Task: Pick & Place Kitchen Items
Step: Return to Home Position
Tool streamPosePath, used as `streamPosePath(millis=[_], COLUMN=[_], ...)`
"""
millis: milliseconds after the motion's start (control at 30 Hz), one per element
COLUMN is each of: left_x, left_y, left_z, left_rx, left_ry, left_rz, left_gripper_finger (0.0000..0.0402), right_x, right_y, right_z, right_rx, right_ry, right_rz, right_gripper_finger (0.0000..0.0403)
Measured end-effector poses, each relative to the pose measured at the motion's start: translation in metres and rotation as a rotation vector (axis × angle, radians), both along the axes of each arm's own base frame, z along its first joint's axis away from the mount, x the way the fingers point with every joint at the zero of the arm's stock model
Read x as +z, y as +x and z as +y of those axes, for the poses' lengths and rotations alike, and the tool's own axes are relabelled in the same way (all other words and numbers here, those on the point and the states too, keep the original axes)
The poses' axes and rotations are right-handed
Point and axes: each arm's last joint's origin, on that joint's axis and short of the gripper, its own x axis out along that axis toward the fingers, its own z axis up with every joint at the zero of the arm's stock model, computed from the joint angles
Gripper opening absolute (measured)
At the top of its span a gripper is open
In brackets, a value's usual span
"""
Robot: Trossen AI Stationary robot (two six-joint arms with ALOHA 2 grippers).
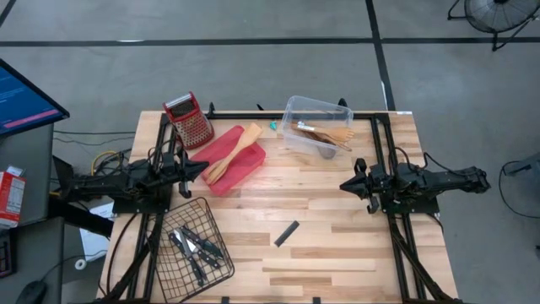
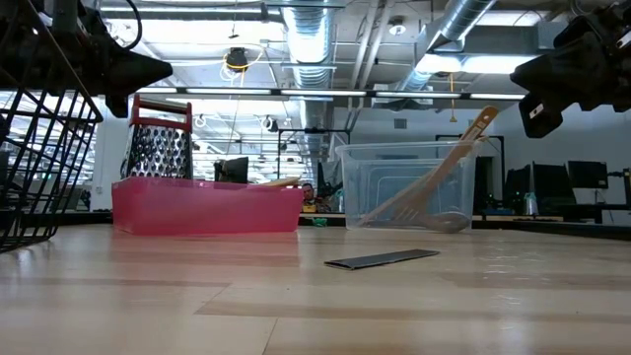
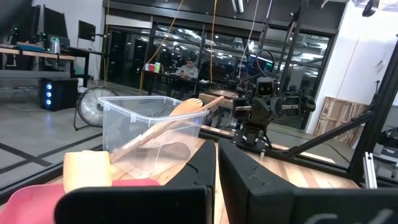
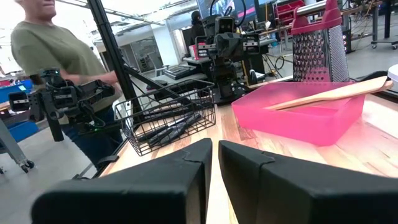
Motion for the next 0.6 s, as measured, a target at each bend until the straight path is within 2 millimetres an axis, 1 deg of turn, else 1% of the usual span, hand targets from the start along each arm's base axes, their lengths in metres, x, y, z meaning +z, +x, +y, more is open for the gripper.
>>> streamPosePath(millis=[600], left_x=[0.0012], left_y=[-0.0002], left_z=[0.0], left_rx=[0.0], left_ry=[0.0], left_rz=[-0.012], left_gripper_finger=[0.0001], right_x=[-0.0001], right_y=[0.0], right_z=[0.0001], right_rx=[0.001], right_ry=[0.0], right_rz=[0.0], right_gripper_finger=[0.0044])
